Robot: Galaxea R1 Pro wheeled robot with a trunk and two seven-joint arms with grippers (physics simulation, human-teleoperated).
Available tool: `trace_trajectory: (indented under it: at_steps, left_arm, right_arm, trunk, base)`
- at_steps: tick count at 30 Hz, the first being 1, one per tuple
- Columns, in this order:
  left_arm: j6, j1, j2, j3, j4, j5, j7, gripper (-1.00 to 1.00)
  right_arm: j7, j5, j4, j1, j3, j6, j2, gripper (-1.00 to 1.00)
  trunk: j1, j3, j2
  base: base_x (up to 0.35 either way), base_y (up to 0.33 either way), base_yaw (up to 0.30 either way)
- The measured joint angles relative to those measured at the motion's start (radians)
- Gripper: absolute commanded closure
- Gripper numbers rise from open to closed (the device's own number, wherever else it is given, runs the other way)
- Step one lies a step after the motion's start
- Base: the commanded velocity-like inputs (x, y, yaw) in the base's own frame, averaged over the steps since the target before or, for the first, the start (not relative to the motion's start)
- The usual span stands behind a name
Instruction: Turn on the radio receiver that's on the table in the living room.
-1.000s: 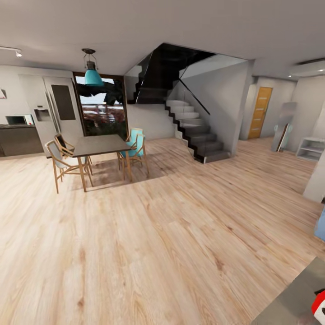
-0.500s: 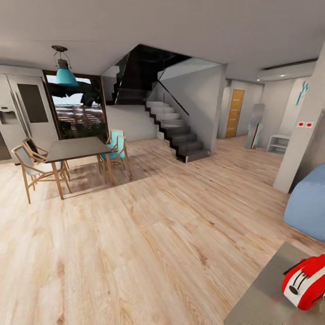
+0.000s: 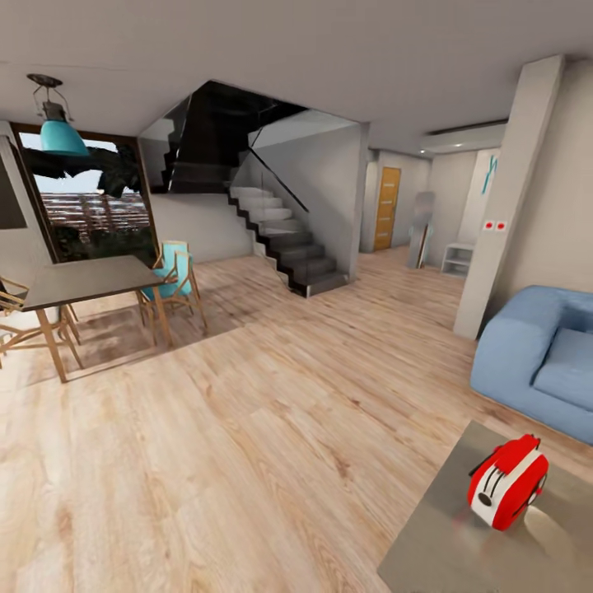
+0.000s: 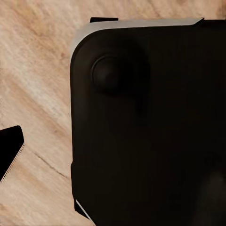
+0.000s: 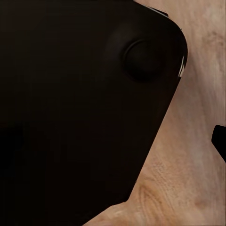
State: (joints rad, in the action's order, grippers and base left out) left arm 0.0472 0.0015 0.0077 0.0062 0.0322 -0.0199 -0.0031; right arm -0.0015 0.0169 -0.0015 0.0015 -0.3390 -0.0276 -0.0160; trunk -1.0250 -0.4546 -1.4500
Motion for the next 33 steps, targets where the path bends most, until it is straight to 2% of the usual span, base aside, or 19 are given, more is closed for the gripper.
trace_trajectory:
  at_steps: [33]
  left_arm:
    - [0.000,0.000,0.000,0.000,0.000,0.000,0.000,-1.00]
  right_arm:
    - [0.008,0.000,0.000,0.000,-0.003,0.000,-0.001,-1.00]
  trunk:
    - [0.000,0.012,0.000]
  base:
    - [0.000,0.000,-0.282]
